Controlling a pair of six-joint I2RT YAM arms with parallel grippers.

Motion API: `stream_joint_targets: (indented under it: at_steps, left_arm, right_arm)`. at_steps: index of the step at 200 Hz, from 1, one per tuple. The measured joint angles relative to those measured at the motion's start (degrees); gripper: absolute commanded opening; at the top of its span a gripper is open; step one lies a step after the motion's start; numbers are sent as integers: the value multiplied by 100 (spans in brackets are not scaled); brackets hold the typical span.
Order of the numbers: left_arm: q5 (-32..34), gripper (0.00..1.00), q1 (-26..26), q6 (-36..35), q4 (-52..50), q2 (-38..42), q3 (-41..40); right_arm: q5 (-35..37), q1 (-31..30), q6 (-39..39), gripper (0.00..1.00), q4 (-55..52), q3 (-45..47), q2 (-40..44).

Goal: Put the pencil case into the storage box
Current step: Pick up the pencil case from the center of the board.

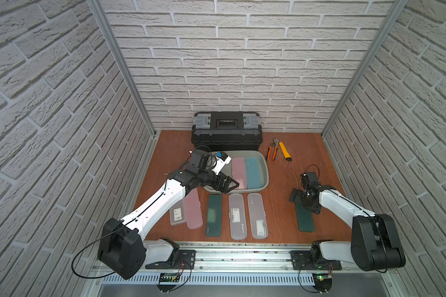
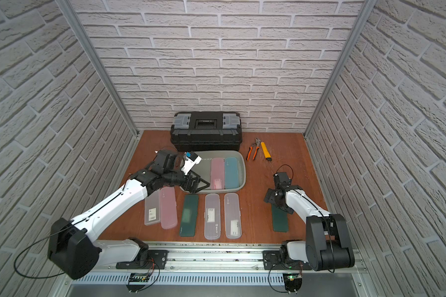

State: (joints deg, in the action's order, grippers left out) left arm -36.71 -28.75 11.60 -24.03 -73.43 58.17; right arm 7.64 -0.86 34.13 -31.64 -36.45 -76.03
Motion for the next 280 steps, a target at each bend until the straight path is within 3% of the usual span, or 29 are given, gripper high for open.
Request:
stream_joint_targets:
  at_steps: [55,99,177,218,280]
  left_arm:
    - [57,99,0,-9,-2,0,0]
    - [118,98,0,-46,-4,2,0]
    - [225,99,0,-68,-9,11,0]
    - [271,99,0,-92,-15,70,0]
    - [284,98,0,-103,-20,72,0]
  right_arm:
    - [-516,-74,286,97,376,476,503]
    - [-487,-367,481,96,656,487,420]
    - [-103,-1257,487,90,612,-219,-535]
    - [-52,-1329,481,89,520,-575,-920]
    - [-243,-1340,393,100,470,-920,-1021]
